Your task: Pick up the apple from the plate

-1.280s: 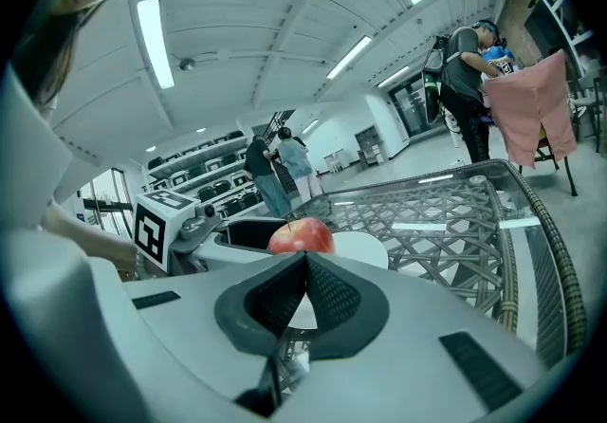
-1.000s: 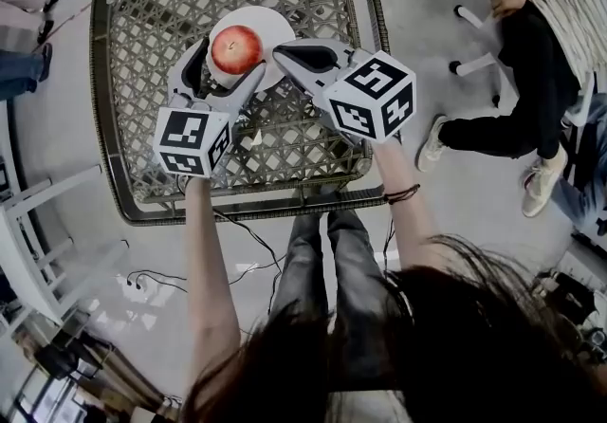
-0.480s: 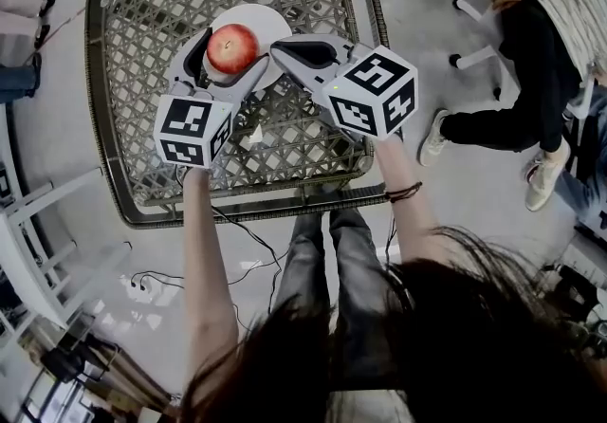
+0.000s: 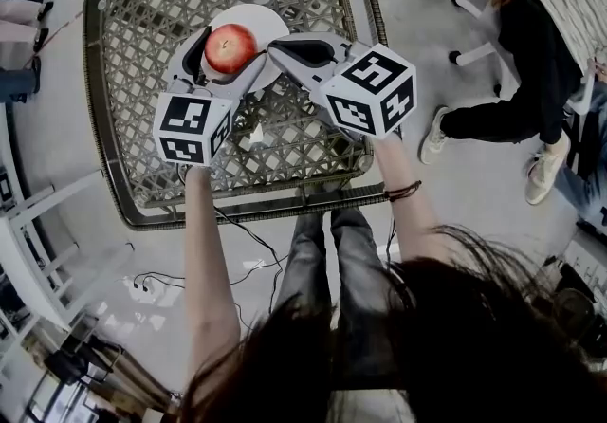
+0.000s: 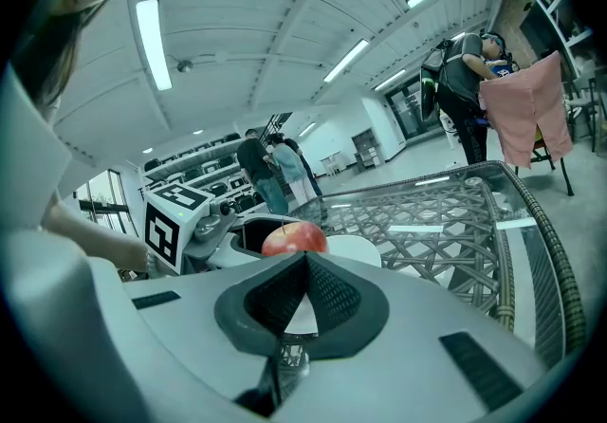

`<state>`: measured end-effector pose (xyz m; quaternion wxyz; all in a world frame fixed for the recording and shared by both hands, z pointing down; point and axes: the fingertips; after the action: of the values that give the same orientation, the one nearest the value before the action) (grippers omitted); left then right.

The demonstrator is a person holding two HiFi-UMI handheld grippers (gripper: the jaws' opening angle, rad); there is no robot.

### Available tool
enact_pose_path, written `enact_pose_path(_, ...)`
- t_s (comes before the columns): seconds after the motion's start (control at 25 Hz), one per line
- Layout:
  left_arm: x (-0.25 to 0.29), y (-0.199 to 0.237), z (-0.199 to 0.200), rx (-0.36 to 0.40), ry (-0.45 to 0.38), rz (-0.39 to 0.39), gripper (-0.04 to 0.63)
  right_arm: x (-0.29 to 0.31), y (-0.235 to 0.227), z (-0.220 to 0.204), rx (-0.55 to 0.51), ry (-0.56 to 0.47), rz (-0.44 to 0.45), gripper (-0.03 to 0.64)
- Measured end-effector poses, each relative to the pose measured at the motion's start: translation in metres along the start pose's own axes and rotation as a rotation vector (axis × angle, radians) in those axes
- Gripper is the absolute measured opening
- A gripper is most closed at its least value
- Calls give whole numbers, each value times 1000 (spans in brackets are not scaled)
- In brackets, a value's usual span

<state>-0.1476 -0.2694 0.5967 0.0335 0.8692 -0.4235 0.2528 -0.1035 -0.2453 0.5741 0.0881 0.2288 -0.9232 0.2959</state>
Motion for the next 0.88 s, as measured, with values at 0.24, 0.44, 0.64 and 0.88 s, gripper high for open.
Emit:
enact_pose_path(0.24, 0, 0, 0, 1, 3, 3, 414, 0, 0, 0, -1, 0, 0, 9)
enact_pose_path(0.44, -1, 1, 2, 4, -1, 12, 414, 0, -1, 0, -4, 1, 0, 9)
enact_pose_path(0.64, -5, 6, 7, -17, -23, 34, 414, -1, -1, 1, 2, 0, -1, 9)
enact_pose_path(0.88, -14, 6, 11, -41, -25, 46, 414, -5, 2, 9, 0, -4, -2, 9)
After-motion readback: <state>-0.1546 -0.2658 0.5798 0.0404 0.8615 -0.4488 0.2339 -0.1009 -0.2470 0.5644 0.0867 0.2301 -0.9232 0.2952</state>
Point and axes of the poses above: the fingertips, and each gripper's own axes: x forward along the fingers, y to its left, z out of its top, and after that the axes turned 8 degrees about x, right-handed
